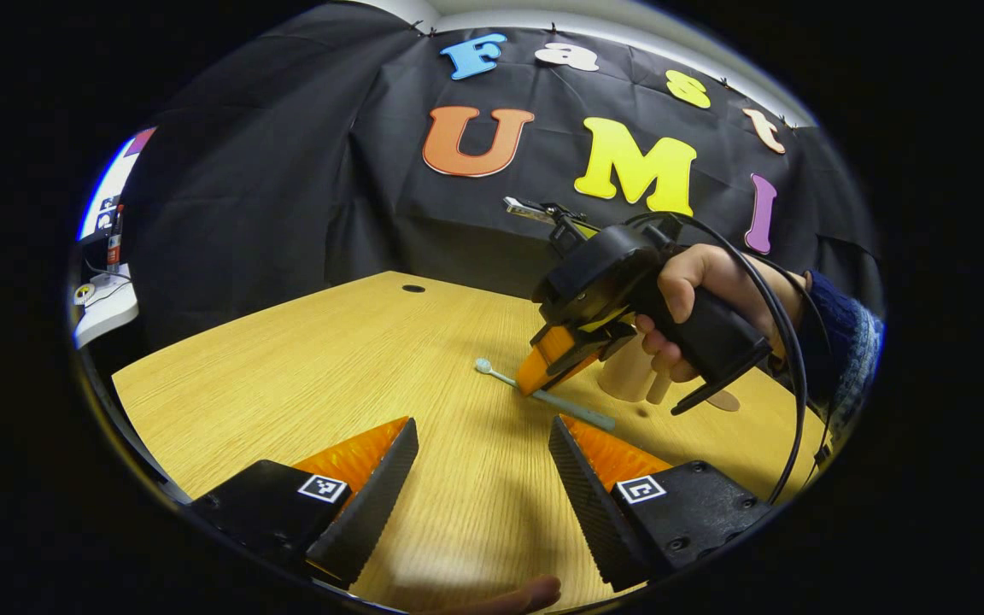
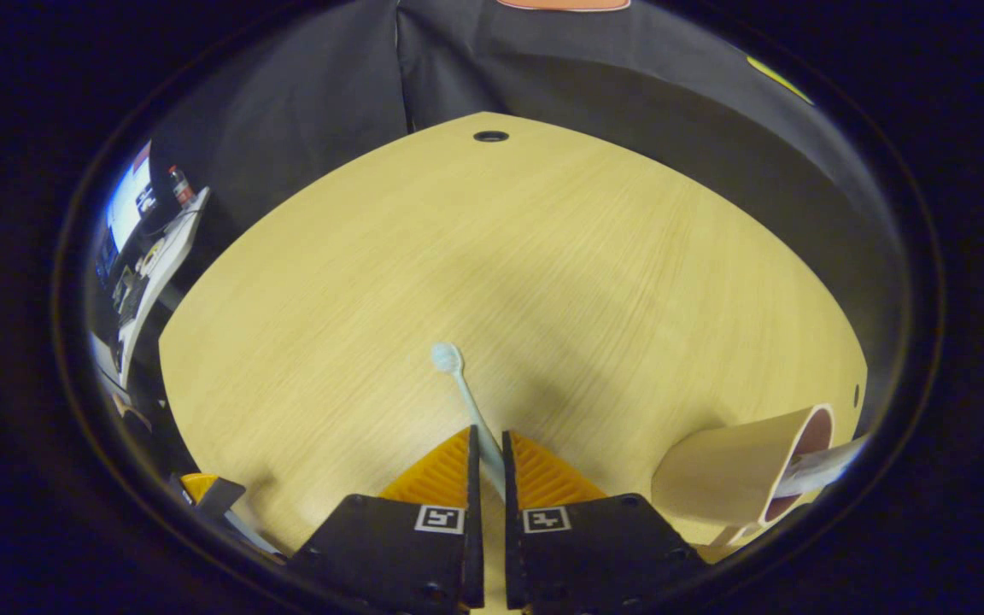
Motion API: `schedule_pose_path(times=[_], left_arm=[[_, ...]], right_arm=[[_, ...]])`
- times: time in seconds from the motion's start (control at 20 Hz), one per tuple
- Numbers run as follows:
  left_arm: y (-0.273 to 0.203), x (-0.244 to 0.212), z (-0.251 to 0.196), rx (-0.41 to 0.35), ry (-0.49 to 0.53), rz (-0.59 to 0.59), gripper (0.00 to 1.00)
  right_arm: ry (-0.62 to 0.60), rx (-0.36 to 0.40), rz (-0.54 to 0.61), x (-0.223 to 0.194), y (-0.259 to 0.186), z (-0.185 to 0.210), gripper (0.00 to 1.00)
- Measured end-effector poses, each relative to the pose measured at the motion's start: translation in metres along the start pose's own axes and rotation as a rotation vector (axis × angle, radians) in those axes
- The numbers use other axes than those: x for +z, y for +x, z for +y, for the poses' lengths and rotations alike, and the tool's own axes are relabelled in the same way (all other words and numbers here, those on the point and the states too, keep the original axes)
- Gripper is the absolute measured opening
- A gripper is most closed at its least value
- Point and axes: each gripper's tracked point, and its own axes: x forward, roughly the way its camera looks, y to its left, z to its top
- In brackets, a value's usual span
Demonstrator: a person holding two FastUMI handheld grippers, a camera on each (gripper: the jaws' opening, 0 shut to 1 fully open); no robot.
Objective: Put the toothbrush and toothpaste on the desktop into the cup, then pick up the cup and place it on the coaster on the desktop.
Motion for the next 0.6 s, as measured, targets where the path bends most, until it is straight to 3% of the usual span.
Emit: schedule_pose_path(times=[0.05, 0.1, 0.4, 0.6], left_arm=[[-0.001, 0.001, 0.000, 0.000, 0.002, 0.002, 0.98], [-0.002, 0.001, 0.000, -0.001, 0.005, 0.000, 0.99], [-0.002, 0.002, -0.002, -0.003, 0.016, -0.006, 0.99], [-0.003, 0.002, -0.003, -0.001, 0.046, -0.011, 0.99]], right_arm=[[0.004, -0.013, 0.006, -0.002, 0.000, -0.003, 0.10], [-0.003, -0.016, 0.010, -0.005, 0.000, -0.002, 0.02], [-0.019, -0.040, -0.008, -0.006, -0.005, -0.004, 0.00], [0.013, 0.002, -0.091, 0.001, -0.015, -0.002, 0.00]])
